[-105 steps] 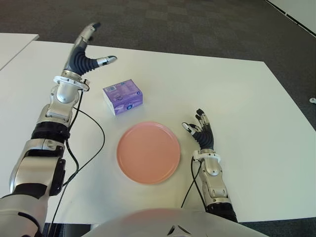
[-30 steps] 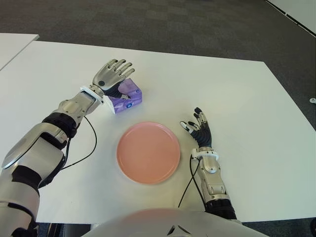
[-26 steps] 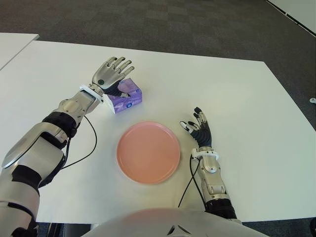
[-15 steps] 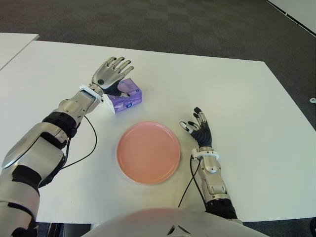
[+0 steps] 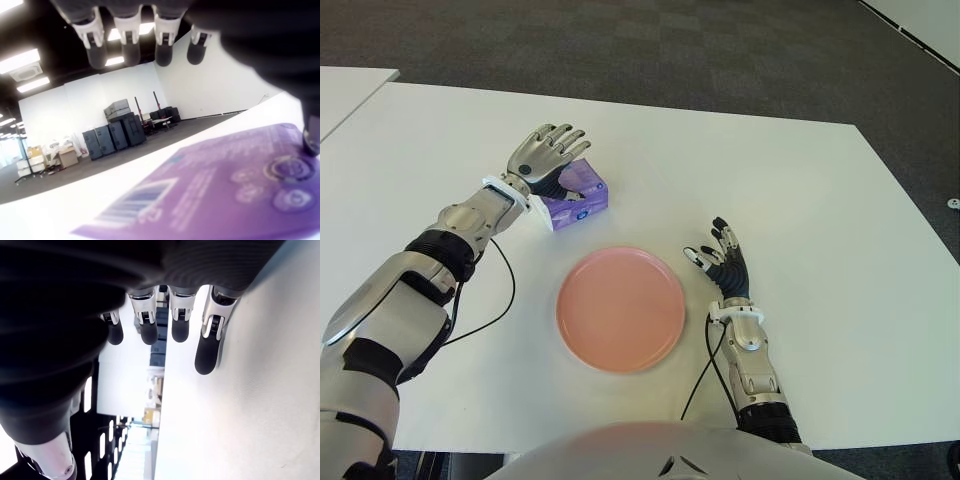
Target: Put the tissue paper into the plate.
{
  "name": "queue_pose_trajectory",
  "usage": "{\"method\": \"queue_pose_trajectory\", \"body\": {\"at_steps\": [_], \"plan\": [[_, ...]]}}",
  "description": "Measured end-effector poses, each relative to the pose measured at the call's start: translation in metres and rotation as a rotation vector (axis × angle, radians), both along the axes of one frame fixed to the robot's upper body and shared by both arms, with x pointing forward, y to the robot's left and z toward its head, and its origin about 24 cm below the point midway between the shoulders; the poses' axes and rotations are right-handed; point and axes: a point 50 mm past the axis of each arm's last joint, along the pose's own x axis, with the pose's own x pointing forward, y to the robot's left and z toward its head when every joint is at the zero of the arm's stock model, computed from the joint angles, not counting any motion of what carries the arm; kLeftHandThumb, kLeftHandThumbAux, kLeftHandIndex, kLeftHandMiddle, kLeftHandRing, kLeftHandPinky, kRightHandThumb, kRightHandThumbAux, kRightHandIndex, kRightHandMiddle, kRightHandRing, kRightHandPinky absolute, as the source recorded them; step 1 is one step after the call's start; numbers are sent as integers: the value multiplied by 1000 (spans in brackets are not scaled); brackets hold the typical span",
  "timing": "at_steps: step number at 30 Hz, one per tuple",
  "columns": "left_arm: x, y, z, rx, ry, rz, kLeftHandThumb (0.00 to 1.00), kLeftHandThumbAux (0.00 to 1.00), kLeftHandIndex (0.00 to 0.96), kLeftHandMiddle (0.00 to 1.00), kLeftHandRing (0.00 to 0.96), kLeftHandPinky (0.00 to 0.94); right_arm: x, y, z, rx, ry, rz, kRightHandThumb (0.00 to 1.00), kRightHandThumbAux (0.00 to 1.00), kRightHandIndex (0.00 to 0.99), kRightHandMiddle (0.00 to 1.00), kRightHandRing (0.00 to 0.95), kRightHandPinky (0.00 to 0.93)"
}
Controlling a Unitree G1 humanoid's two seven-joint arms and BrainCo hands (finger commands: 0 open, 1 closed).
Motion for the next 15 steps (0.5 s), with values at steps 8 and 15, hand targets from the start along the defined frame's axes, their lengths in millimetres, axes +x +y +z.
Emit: {"method": "queue_pose_trajectory", "body": {"at_steps": [8, 15], "plan": [[-2, 0, -3, -9, 32, -2, 0, 413, 0, 0, 0, 0, 0, 0, 0, 0, 0, 1, 0, 750, 0, 0, 0, 0], [-2, 1, -6, -28, 73, 5, 0, 407, 0, 0, 0, 0, 0, 0, 0, -2, 0, 3, 0, 746, 0, 0, 0, 0]]}}
